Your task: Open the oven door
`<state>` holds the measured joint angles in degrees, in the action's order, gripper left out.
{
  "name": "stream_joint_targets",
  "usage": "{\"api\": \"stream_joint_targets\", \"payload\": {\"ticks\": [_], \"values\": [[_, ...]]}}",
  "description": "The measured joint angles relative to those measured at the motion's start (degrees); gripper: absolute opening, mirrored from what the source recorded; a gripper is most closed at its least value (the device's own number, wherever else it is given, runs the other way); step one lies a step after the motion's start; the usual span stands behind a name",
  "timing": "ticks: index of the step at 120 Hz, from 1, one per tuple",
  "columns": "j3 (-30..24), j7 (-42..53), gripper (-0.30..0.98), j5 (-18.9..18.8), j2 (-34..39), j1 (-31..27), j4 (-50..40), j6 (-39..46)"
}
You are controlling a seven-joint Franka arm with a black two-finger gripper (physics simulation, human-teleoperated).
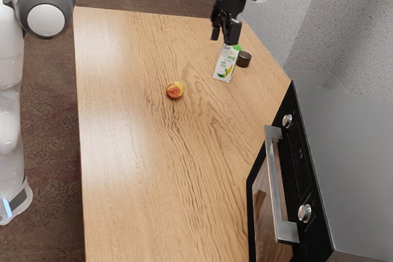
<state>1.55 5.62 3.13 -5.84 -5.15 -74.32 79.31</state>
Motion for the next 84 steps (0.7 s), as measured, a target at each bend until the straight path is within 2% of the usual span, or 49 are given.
{"api": "stream_joint_targets", "payload": {"ticks": [19,28,34,42,46,53,59,68,77,84], "values": [[0.1,0.5,0.69,0.2,-0.4,0.0,0.4,1.6],[0.1,0.7,0.69,-0.1,0.4,0.1,3.9,1.3],[0.3,1.4,0.69,-1.1,3.5,1.6,6.1,1.3],[1.3,3.5,0.69,-3.3,10.3,6.4,6.2,3.5],[1.5,4.9,0.69,-5.1,13.2,12.2,5.0,5.3],[1.8,7.2,0.68,-10.2,16.0,29.5,2.5,7.9],[4.1,9.1,0.68,-13.9,16.9,40.9,1.1,10.1],[9.2,12.4,0.68,-17.3,17.1,53.8,-2.3,14.4],[17.9,15.5,0.69,-19.6,16.8,67.6,-4.1,17.9],[20.6,17.9,0.69,-22.7,16.7,75.5,-4.4,19.8]]}}
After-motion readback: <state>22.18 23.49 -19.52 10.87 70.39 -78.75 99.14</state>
